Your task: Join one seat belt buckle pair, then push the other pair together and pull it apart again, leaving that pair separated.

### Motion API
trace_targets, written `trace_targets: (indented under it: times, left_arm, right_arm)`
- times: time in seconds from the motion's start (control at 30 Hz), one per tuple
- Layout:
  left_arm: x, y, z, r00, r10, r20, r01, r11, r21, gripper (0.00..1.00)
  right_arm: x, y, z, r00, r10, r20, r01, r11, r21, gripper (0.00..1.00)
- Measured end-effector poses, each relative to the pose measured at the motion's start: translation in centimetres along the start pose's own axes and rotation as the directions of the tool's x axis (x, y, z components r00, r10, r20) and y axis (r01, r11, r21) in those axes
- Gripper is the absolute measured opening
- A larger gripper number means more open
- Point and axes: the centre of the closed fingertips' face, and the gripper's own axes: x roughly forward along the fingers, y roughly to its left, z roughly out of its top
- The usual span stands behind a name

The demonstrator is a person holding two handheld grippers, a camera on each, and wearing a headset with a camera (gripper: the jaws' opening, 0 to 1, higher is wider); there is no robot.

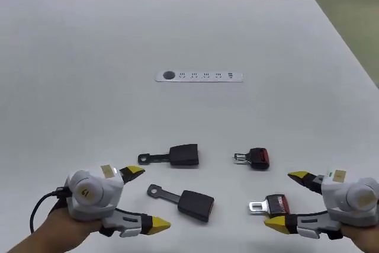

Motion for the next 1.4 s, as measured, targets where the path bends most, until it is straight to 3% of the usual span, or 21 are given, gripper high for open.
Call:
trace_targets:
  times: [0.4,0.67,0.87,1.17,1.33,1.4]
  left_arm:
    - [2.5,-1.4,0.4,0.9933,-0.096,-0.065,0.102,0.991,0.091,0.77]
    - [4.5,-2.1,0.3,0.9802,-0.161,-0.116,0.178,0.97,0.163,0.74]
    - [6.5,-2.3,-0.3,0.9626,-0.216,-0.163,0.248,0.947,0.206,0.71]
    - [8.4,-3.5,-1.3,0.9259,-0.286,-0.247,0.353,0.888,0.296,0.63]
    - [9.0,-3.8,-1.4,0.9178,-0.297,-0.263,0.374,0.87,0.321,0.56]
    - [9.2,-3.9,-1.2,0.9184,-0.294,-0.264,0.378,0.851,0.365,0.53]
  right_arm:
    - [0.8,0.0,-1.4,0.9929,0.093,-0.075,-0.098,0.993,-0.061,0.75]
    - [1.3,0.0,-1.9,0.9839,0.139,-0.111,-0.15,0.985,-0.091,0.74]
    - [1.6,0.1,-2.7,0.9728,0.187,-0.137,-0.201,0.975,-0.097,0.75]
    - [1.6,0.4,-3.5,0.9559,0.23,-0.183,-0.254,0.96,-0.121,0.68]
    - [1.6,0.4,-4.1,0.9473,0.243,-0.209,-0.275,0.951,-0.143,0.62]
    - [1.6,0.5,-3.9,0.9466,0.245,-0.21,-0.279,0.948,-0.153,0.61]
